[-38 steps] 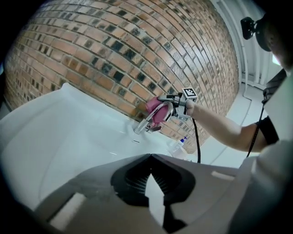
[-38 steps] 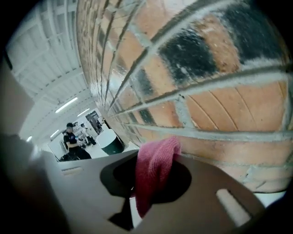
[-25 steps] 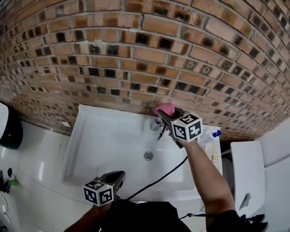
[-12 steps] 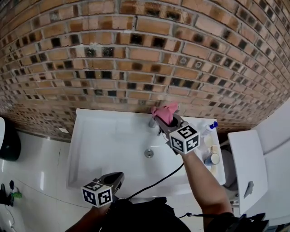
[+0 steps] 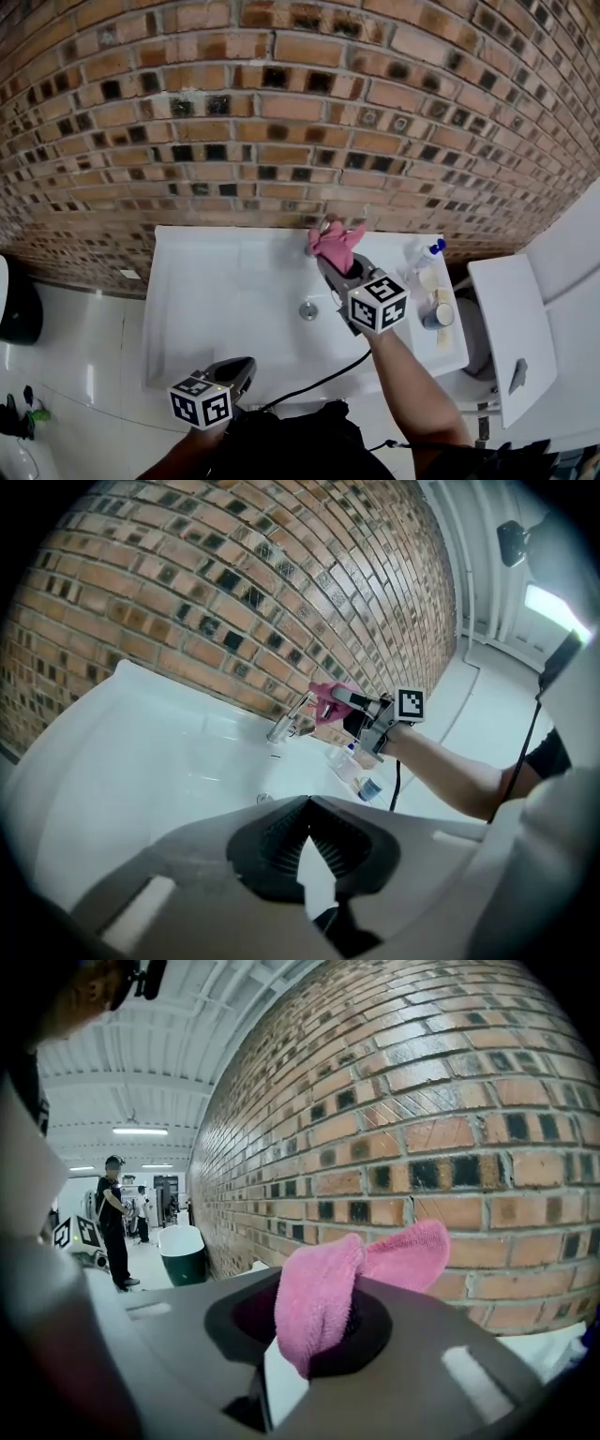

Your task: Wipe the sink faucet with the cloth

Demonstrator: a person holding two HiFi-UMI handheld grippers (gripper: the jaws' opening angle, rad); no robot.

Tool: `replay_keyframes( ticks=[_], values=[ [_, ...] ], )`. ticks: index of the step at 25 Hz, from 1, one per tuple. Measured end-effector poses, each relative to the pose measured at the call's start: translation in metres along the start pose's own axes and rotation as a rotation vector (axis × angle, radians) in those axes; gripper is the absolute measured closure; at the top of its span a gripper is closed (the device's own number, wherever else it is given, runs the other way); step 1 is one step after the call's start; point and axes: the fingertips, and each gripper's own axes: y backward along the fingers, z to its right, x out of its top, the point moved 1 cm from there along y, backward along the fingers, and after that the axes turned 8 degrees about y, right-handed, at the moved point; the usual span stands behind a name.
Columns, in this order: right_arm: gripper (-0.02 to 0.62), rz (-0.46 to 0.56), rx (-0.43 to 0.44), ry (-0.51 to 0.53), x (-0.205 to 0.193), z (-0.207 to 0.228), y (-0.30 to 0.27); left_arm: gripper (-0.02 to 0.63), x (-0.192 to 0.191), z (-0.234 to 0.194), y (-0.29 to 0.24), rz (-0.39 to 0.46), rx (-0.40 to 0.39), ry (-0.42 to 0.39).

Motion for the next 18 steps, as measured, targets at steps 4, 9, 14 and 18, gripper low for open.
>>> replay_keyframes(
  ticks=[4,9,14,18],
  values=[
    [0.540,-0.002,-0.006,-0.068,-0.020,-0.010,0.007,0.601,-0.004,-0.001,0.005,-0.009,0.001,-0.006],
    [0.540,0.013,0.011,-0.208,-0.040,-0.017,0.006,0.601,-0.011,-0.001,0.004,-0.028,0.000,-0.011],
    [0.540,-0.013,0.025,-0.274,-0.061,-0.022,0.006,0.602,-0.010,0.004,0.001,-0.032,-0.008,-0.008],
    [0.540,-0.007,0.035,-0.287,-0.063,-0.021,0.003,0.601,-0.010,0.002,0.000,-0.026,0.005,0.000]
  ],
)
